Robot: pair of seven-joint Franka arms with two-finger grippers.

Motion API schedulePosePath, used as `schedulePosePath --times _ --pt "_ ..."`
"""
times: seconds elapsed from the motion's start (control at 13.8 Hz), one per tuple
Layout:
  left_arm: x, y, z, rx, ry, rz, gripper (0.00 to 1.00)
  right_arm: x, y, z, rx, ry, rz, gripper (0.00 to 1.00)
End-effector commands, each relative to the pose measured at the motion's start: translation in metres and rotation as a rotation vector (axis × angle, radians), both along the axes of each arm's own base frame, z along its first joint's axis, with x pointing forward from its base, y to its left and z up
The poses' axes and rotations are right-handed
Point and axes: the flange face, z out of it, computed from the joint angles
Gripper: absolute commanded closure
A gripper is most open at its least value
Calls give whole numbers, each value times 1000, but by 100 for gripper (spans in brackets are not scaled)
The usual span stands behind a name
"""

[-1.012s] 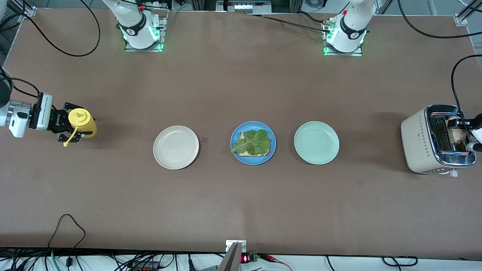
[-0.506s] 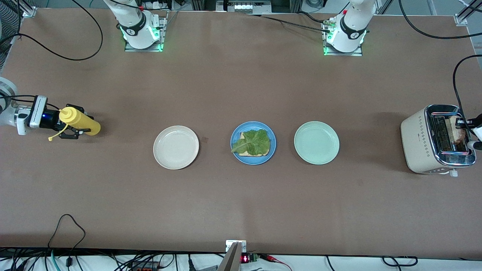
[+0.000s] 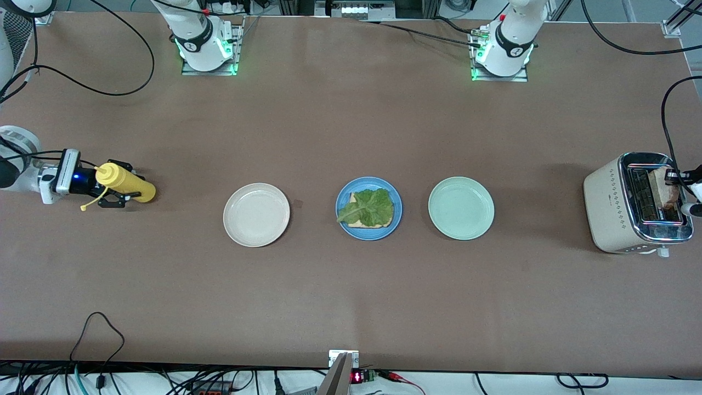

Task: Make sandwich in blue plate with both arms
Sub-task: 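Grasp the second bread slice with the left gripper while the right gripper withdraws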

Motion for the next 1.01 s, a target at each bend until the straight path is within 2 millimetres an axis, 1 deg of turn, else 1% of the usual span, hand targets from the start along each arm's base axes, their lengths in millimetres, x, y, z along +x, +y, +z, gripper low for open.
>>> schedulePosePath --times 0.0,0.07,0.14,0.29,0.36,0.43,0.51,0.58,0.72,0.8,0.87,0.94 --pt "5 -43 57 10 23 -48 99 5 -5 6 30 -24 -11 54" --pt "8 -59 74 4 34 -61 99 5 -6 5 28 -23 -13 47" --pt "11 -73 85 2 33 -67 99 5 -6 5 27 -21 -12 41" --pt "16 -98 100 3 22 -82 99 3 -9 3 28 -20 -17 40" --pt "17 -113 107 1 29 -93 99 2 -11 2 28 -17 -20 34" --pt "16 -125 122 7 28 -95 99 1 -10 1 30 -15 -20 6" --pt "18 -145 130 0 34 -118 99 2 -9 -1 32 -16 -18 0" --pt "19 -156 138 -8 23 -131 99 1 -10 -2 35 -14 -21 0" --pt "20 -188 147 -25 19 -192 99 -1 -13 -4 36 -12 -30 0" --pt "17 -214 146 -34 44 -229 96 -2 -17 -3 33 -15 -33 0" --pt "15 -238 147 -46 55 -262 96 1 -24 2 21 -27 -34 0" --pt "16 -256 145 -48 56 -281 97 4 -33 8 9 -42 -39 0"
